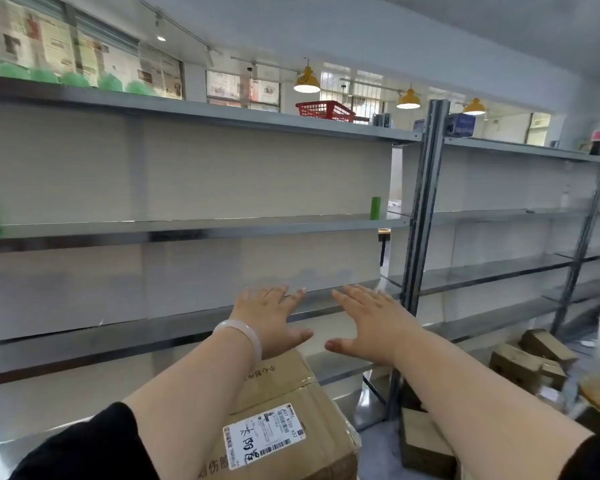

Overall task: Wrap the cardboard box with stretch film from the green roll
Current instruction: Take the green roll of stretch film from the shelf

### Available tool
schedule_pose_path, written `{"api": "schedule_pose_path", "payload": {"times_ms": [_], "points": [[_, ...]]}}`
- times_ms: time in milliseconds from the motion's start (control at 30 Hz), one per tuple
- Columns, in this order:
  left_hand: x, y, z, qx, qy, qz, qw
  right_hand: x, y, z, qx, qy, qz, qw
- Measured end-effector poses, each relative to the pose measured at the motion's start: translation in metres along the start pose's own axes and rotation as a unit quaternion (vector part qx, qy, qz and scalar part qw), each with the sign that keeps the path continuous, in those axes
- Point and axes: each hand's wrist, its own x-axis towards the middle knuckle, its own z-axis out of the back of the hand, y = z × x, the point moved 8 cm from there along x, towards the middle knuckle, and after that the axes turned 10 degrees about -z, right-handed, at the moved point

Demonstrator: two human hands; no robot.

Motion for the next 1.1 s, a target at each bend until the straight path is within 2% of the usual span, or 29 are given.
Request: {"api": "schedule_pose_path", "payload": {"times_ms": [233, 500, 667, 900, 1100], "points": [[0.07, -0.061, -0.006, 0.017, 0.002, -0.033, 0.999, 0.01, -0.086, -0.011, 0.011, -0.001, -0.023, 1.0], [0.201, -0.151, -0.02, 0.005, -0.009, -0.032, 0.999, 0.055, -0.236, -0.024, 0.019, -0.023, -0.047, 0.998], [0.29, -0.211, -0.016, -0.014, -0.025, -0.034, 0.999, 0.089, -0.329, -0.023, 0.018, -0.027, -0.029, 0.999], [0.368, -0.233, -0.026, 0.012, -0.017, -0.021, 1.0, 0.141, -0.416, -0.031, 0.03, -0.042, -0.026, 0.998], [0.435, -0.217, -0.031, 0.017, -0.046, -0.014, 0.999, 0.193, -0.448, -0.059, 0.037, -0.049, -0.024, 0.998]]}}
